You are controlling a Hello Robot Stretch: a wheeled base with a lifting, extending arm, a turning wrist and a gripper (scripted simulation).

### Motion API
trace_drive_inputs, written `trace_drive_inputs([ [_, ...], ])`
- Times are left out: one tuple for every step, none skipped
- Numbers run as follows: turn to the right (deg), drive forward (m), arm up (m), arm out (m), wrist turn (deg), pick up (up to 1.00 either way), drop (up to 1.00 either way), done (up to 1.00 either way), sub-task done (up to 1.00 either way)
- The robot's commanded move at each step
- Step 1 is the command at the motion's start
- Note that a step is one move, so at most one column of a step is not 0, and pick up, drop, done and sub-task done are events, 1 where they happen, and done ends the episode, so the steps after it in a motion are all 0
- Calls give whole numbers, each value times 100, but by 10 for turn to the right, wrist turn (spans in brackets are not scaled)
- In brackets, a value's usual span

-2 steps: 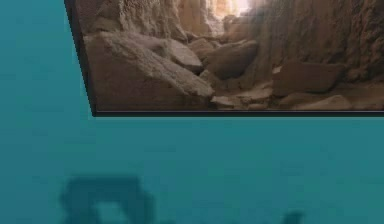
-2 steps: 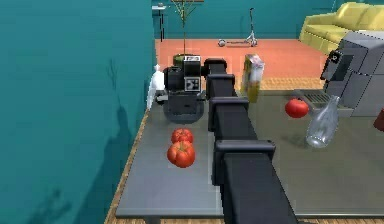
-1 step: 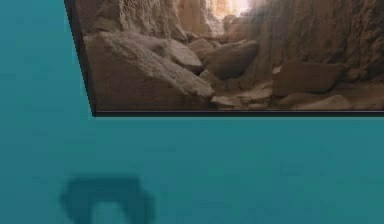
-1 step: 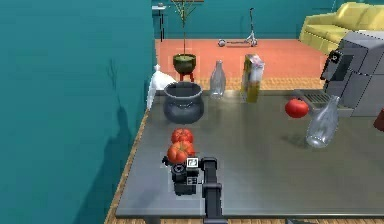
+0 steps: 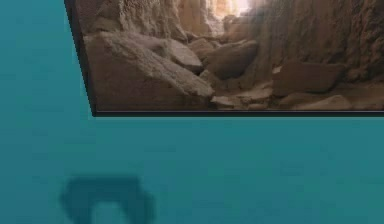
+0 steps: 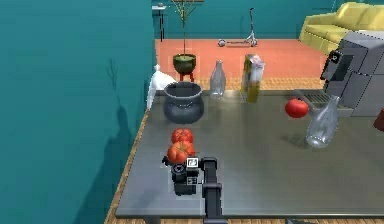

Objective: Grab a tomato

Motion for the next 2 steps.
trace_drive_inputs([
  [0,0,10,0,0,0,0,0,0],
  [0,0,0,0,0,0,0,100,0],
])
